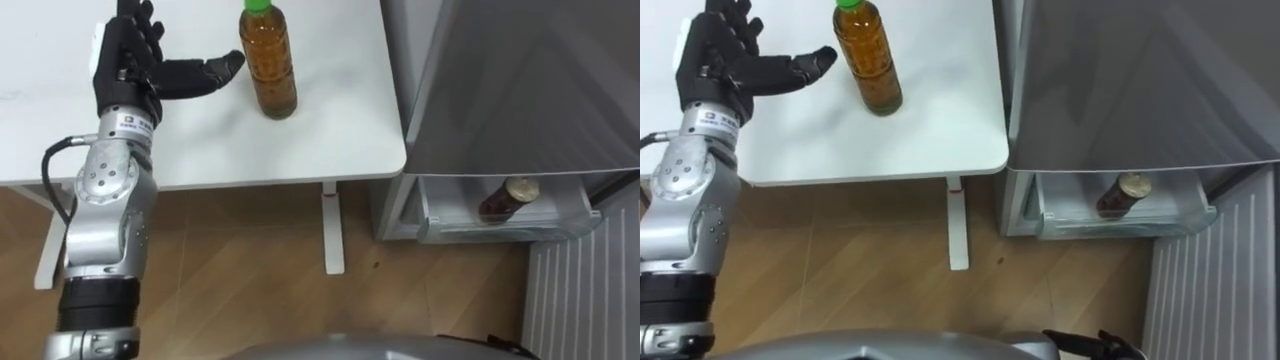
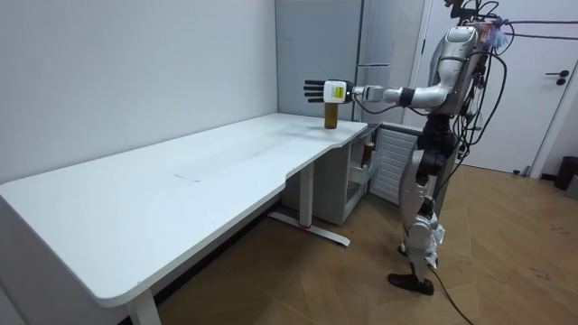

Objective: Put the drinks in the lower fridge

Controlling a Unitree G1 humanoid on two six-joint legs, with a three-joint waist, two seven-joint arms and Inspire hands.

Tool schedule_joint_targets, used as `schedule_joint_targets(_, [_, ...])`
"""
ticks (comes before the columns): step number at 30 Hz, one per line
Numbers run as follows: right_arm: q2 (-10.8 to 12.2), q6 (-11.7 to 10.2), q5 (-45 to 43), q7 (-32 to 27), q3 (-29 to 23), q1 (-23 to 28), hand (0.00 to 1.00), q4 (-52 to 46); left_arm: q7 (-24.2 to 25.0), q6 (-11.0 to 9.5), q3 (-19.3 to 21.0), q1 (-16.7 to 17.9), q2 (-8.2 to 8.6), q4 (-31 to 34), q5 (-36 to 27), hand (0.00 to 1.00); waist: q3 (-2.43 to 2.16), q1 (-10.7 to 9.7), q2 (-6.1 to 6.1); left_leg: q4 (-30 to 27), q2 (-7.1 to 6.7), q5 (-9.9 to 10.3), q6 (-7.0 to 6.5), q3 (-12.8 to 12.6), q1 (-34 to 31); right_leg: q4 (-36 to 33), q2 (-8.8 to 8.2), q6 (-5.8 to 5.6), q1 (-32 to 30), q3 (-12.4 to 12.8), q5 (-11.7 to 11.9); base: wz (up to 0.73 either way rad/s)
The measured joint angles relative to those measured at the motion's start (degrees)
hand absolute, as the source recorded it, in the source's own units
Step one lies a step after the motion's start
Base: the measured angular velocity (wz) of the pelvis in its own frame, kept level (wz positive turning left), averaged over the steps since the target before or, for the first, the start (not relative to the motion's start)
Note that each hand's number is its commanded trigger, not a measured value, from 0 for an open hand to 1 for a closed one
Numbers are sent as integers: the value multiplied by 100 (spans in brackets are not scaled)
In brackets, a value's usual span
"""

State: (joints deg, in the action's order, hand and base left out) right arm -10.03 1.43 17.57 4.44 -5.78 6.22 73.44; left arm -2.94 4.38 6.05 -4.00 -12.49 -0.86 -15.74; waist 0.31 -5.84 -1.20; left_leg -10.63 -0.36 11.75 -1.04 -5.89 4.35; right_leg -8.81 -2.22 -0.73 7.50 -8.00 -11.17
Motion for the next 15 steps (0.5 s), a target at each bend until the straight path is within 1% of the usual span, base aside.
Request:
schedule_joint_targets(5, [2, -7, -34, 12, -60, -9, 0, -20, 136, 37, -7, -298, -4, -355, 16, 0, 26, -101, -16, -3, -4, 0, 0, 8, -5, 9, -2, 0, -5, 5, 0, 0])
schedule_joint_targets(8, [-2, 6, -57, 20, -80, -14, 0, -14, 242, 38, -11, -308, -4, -382, 15, 0, 26, -203, -16, 4, -3, 0, 0, -1, -18, 7, 0, 0, -23, 19, 0, 0])
schedule_joint_targets(11, [-17, 92, -180, 53, -112, -1, 0, -17, 366, 52, -28, -308, -4, -436, 16, 0, 35, -248, -33, 23, -1, 0, 0, -8, -21, 4, 3, 0, -38, 40, 0, -1])
schedule_joint_targets(14, [-27, 121, -257, 52, -113, 4, 0, -35, 433, 105, -31, -308, -5, -446, 12, 0, 33, -310, -41, 25, 1, 0, 0, -16, -25, -5, 5, 0, -57, 53, 0, -1])
schedule_joint_targets(15, [-28, 125, -278, 47, -114, 14, 0, -36, 485, 156, -30, -312, -6, -445, 15, 0, 30, -321, -47, 23, 1, 0, 0, -22, -18, -5, 6, 0, -57, 69, 0, -3])
